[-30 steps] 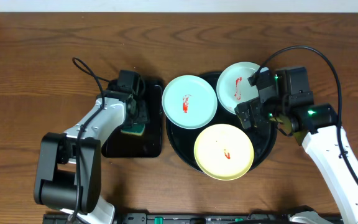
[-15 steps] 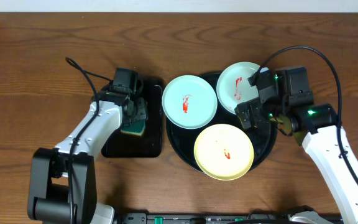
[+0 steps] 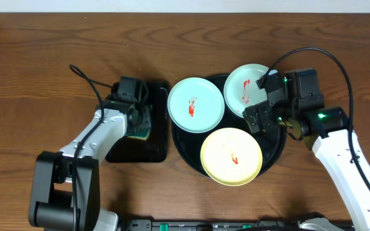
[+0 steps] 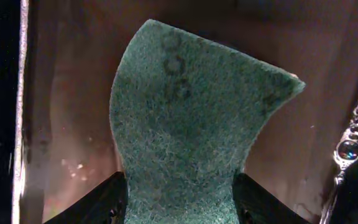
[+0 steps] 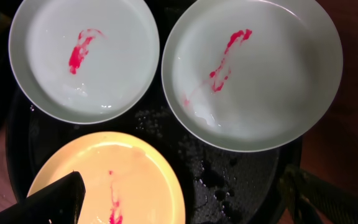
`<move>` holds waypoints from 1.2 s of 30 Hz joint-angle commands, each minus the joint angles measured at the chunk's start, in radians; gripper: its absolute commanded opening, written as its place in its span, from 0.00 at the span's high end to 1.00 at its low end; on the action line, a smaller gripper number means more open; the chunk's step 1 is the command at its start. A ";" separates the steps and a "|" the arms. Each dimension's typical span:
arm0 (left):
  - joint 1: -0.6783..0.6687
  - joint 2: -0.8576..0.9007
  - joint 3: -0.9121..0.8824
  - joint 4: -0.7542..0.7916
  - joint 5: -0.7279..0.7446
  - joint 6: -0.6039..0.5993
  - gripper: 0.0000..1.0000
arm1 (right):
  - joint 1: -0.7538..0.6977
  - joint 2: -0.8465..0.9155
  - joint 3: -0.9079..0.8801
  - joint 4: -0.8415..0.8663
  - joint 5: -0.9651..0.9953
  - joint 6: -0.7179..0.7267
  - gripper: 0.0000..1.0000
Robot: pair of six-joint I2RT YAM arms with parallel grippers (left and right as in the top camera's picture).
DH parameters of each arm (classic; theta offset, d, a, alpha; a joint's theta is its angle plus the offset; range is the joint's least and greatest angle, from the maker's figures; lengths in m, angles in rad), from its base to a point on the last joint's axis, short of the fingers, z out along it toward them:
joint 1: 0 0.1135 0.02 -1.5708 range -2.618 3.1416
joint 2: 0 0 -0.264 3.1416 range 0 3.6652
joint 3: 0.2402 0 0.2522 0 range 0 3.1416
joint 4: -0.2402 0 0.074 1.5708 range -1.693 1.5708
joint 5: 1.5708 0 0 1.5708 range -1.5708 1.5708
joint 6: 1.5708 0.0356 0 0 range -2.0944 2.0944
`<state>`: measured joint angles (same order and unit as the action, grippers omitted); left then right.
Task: Clean dirty plates on tray and stack at the side
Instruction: 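Grasp the green sponge with the left gripper and lift it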
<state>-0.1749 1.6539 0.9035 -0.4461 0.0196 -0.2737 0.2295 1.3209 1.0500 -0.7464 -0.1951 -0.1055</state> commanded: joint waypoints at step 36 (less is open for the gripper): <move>0.051 -0.189 0.098 0.027 0.253 0.018 0.93 | 0.004 0.003 0.016 -0.035 -0.012 0.015 0.01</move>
<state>-0.1574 1.4940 0.9825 -0.4332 0.1440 -0.2798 0.2291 1.3209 1.0500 -0.7818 -0.1947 -0.1055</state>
